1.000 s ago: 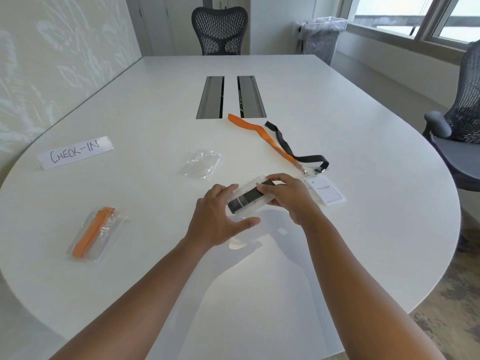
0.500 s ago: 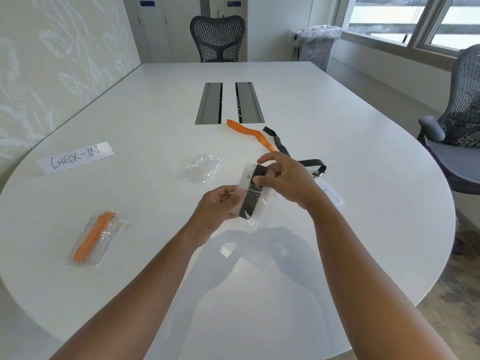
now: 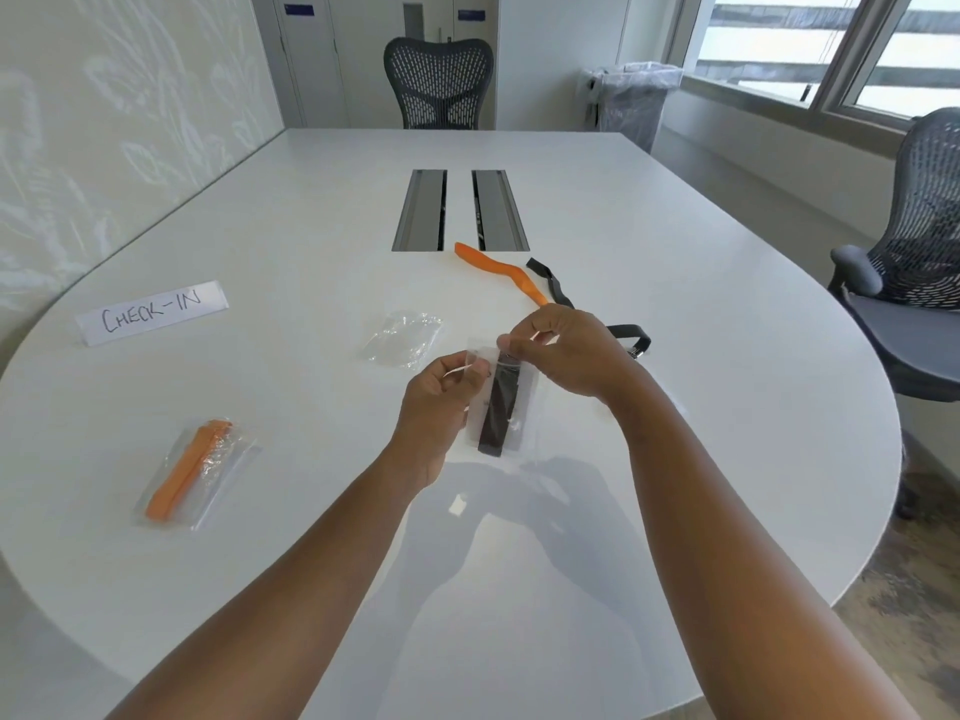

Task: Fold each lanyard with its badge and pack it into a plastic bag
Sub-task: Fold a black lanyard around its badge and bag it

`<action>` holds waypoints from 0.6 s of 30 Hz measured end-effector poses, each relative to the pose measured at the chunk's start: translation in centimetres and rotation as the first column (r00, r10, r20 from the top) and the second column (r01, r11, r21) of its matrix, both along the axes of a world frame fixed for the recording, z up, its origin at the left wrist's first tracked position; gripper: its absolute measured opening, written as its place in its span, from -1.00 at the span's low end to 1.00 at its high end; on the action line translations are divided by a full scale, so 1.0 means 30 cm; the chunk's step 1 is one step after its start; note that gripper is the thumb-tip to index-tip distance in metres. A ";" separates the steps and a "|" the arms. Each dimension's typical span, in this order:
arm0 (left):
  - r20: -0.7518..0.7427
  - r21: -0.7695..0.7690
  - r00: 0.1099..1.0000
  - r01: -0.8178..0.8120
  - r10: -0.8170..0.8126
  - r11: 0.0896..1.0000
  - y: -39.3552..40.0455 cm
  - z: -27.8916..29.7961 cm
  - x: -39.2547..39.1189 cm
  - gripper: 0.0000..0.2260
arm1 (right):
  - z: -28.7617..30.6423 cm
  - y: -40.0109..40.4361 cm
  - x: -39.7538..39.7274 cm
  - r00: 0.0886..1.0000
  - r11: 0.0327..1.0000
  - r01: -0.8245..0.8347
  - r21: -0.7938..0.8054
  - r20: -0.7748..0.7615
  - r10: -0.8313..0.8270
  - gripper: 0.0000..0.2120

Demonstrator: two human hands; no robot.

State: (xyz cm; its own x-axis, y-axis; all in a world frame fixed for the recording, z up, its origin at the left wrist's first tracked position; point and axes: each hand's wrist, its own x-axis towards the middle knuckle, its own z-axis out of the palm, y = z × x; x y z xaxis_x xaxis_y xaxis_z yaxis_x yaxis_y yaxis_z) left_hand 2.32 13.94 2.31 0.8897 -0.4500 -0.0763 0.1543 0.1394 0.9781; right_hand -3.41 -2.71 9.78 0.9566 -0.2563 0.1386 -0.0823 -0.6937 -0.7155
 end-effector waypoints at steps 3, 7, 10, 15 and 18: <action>-0.007 -0.023 0.999 -0.044 0.044 0.999 0.002 0.003 0.003 -0.83 | 0.008 0.002 -0.012 0.998 1.000 -0.022 0.014 -0.055 0.023 -0.75; 0.000 -0.066 0.998 -0.061 0.062 0.996 0.009 0.014 0.015 -0.90 | 0.004 -0.008 -0.025 0.993 0.999 -0.035 0.041 -0.113 0.039 -0.69; 0.025 -0.063 0.999 -0.037 0.038 0.997 0.023 0.010 0.026 -0.92 | -0.003 -0.020 -0.019 0.993 0.999 -0.045 -0.018 -0.111 0.043 -0.72; 0.045 -0.040 0.999 0.026 -0.024 0.999 0.042 0.008 0.027 -0.86 | -0.022 -0.024 -0.001 0.999 1.000 -0.002 -0.022 -0.043 0.001 -0.94; 0.058 -0.037 0.998 0.018 -0.016 0.999 0.054 0.014 0.025 -0.76 | -0.033 -0.033 0.006 0.997 0.999 -0.008 -0.044 -0.077 0.005 -0.97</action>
